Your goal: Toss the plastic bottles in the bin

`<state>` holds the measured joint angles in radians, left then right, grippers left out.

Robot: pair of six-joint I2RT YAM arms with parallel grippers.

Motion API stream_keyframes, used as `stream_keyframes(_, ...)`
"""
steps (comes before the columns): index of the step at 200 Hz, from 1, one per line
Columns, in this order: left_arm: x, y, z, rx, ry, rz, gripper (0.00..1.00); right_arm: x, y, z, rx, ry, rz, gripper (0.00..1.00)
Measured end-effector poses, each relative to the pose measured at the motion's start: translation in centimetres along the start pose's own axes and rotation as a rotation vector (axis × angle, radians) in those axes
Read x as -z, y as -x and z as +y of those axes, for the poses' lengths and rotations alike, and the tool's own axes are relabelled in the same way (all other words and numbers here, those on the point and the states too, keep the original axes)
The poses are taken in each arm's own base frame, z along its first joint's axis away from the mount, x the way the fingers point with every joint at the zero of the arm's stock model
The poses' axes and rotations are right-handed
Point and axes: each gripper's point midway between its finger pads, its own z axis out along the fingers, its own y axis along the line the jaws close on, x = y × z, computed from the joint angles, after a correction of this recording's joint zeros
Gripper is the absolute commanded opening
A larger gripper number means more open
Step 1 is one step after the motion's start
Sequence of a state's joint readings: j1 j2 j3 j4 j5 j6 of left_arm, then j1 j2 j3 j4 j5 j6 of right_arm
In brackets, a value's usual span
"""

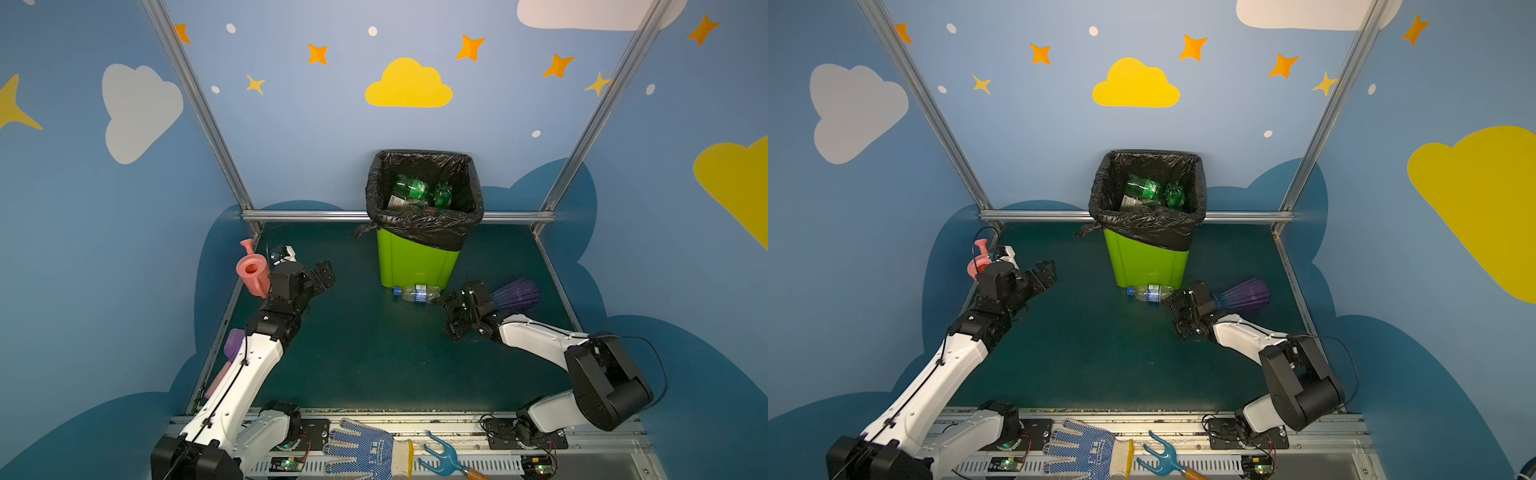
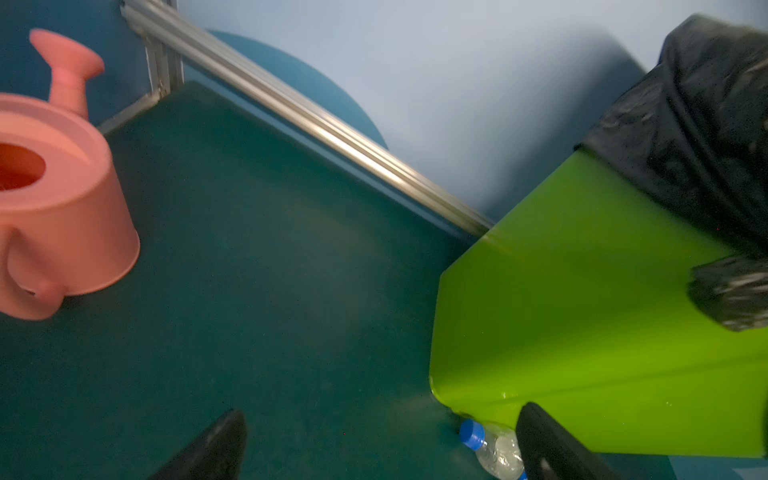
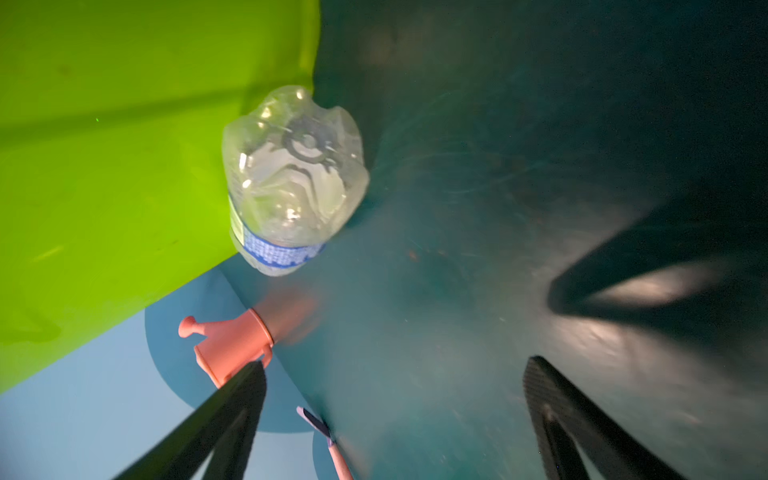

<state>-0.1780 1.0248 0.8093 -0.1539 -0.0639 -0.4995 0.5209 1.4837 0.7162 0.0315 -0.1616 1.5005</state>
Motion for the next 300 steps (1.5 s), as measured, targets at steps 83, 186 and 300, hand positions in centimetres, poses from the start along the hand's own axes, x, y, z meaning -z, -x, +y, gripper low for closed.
stream_keyframes(83,-0.2,-0.1,0.8,0.033,0.016,0.007,1.00,1.2,2.6,0.7,-0.012,-0.010,-0.091,0.96)
stream_keyframes(186,0.1,0.0,0.7,0.057,0.007,0.005,1.00,6.2,7.0,2.4,0.015,0.043,-0.222,0.97)
stream_keyframes(300,-0.3,-0.6,0.6,0.086,-0.003,0.032,1.00,10.2,11.0,2.4,0.011,0.054,-0.290,0.97)
